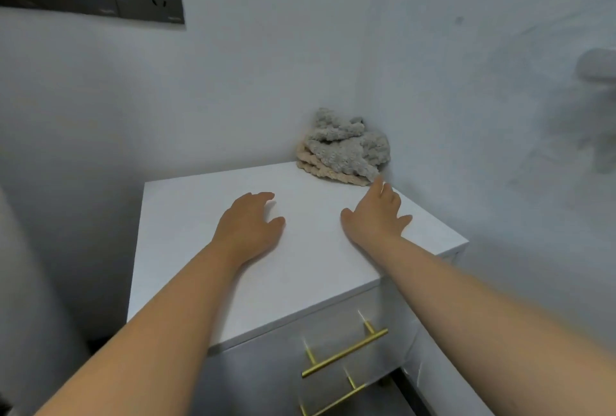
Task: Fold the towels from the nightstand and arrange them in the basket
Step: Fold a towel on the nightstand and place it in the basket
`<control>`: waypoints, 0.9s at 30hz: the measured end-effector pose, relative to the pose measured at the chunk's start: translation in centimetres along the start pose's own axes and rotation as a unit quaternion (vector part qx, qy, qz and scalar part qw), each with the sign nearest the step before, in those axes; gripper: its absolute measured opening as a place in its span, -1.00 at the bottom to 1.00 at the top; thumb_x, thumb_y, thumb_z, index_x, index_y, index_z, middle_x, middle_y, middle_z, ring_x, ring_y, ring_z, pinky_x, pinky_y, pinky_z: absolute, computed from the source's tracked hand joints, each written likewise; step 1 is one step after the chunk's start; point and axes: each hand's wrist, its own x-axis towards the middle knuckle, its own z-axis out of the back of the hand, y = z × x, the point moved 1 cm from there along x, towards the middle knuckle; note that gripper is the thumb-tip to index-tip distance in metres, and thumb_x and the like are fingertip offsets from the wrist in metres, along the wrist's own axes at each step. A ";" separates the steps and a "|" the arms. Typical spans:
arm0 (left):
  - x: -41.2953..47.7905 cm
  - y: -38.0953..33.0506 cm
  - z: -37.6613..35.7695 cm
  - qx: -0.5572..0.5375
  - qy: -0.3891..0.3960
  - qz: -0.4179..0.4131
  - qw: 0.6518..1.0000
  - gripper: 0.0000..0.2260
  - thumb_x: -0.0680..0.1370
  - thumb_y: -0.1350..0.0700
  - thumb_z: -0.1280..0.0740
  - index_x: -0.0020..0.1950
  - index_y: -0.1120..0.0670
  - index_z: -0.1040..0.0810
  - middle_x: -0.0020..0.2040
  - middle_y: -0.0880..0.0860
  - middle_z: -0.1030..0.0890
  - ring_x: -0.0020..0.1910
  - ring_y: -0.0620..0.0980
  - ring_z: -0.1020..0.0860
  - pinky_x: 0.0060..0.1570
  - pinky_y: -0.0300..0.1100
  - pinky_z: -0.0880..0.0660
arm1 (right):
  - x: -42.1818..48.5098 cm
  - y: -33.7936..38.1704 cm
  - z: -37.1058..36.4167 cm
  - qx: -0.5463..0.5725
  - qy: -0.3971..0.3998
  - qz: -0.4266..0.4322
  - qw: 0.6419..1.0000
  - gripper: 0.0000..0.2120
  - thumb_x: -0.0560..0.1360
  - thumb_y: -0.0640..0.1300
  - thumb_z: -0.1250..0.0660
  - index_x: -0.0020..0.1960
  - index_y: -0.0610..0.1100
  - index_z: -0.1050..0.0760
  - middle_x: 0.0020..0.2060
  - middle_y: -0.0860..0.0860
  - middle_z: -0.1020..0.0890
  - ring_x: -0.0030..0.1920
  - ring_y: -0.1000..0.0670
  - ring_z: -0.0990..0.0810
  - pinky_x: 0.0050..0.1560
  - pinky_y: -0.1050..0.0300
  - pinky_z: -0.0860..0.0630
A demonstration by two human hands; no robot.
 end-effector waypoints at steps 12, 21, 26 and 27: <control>2.1 0.7 -0.1 -0.072 -0.046 0.024 0.996 -0.57 0.57 0.10 -0.24 0.44 -0.02 -0.32 0.43 -0.01 -0.38 0.40 -0.01 -0.32 0.31 -0.15 -0.26 | 6.3 1.8 -0.3 0.133 -0.211 -0.078 0.965 -0.83 0.54 -0.19 -0.20 0.03 -0.15 -0.55 0.03 -0.14 -0.57 0.12 -0.16 -0.43 0.09 0.00 -0.32; 0.2 -0.9 1.0 -0.155 -0.091 -0.043 0.983 -0.46 0.54 0.16 -0.31 0.49 -0.02 -0.23 0.46 -0.08 -0.29 0.44 -0.10 -0.21 0.24 -0.35 -0.13 | 2.9 8.7 12.1 0.327 -0.280 0.214 0.876 -0.68 0.45 -0.20 -0.30 -0.43 -0.10 -0.28 -0.34 0.01 -0.38 -0.25 0.02 -0.36 -0.27 0.17 -0.28; -1.8 -4.6 4.0 -0.235 -0.078 -0.105 0.963 -0.35 0.45 0.00 -0.45 0.46 -0.12 -0.23 0.35 -0.22 -0.34 0.33 -0.24 -0.32 0.31 -0.24 -0.30 | -0.1 8.9 15.1 0.514 -0.106 0.117 0.843 -0.55 0.39 -0.20 -0.35 -0.46 -0.03 -0.10 -0.51 0.03 -0.14 -0.42 0.00 -0.14 -0.37 0.13 -0.06; -2.1 -5.5 4.6 -0.279 -0.057 -0.115 0.952 -0.40 0.44 0.03 -0.46 0.41 -0.15 -0.27 0.31 -0.23 -0.41 0.29 -0.25 -0.38 0.26 -0.23 -0.37 | -0.7 8.6 15.0 0.553 -0.092 0.087 0.823 -0.58 0.36 -0.19 -0.36 -0.45 -0.04 -0.13 -0.49 -0.01 -0.18 -0.39 0.00 -0.18 -0.34 0.11 -0.10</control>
